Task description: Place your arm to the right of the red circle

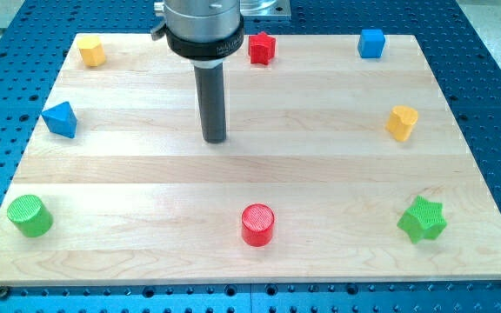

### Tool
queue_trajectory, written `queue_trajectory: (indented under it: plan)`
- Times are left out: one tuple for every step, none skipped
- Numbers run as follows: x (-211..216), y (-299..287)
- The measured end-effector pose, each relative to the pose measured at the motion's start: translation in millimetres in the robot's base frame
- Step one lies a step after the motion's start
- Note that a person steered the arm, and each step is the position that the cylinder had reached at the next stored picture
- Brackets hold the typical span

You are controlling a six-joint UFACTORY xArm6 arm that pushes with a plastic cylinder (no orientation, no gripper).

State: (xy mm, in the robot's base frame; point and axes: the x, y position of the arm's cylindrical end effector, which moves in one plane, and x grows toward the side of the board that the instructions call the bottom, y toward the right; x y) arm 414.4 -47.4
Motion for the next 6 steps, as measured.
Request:
queue_trajectory:
  plan:
    - [-37.4, 0.9]
    - [-3.8, 11.2]
    - [35.1, 57.1]
    - [35.8, 64.4]
    - [46.1, 79.8]
    - [68.2, 104.7]
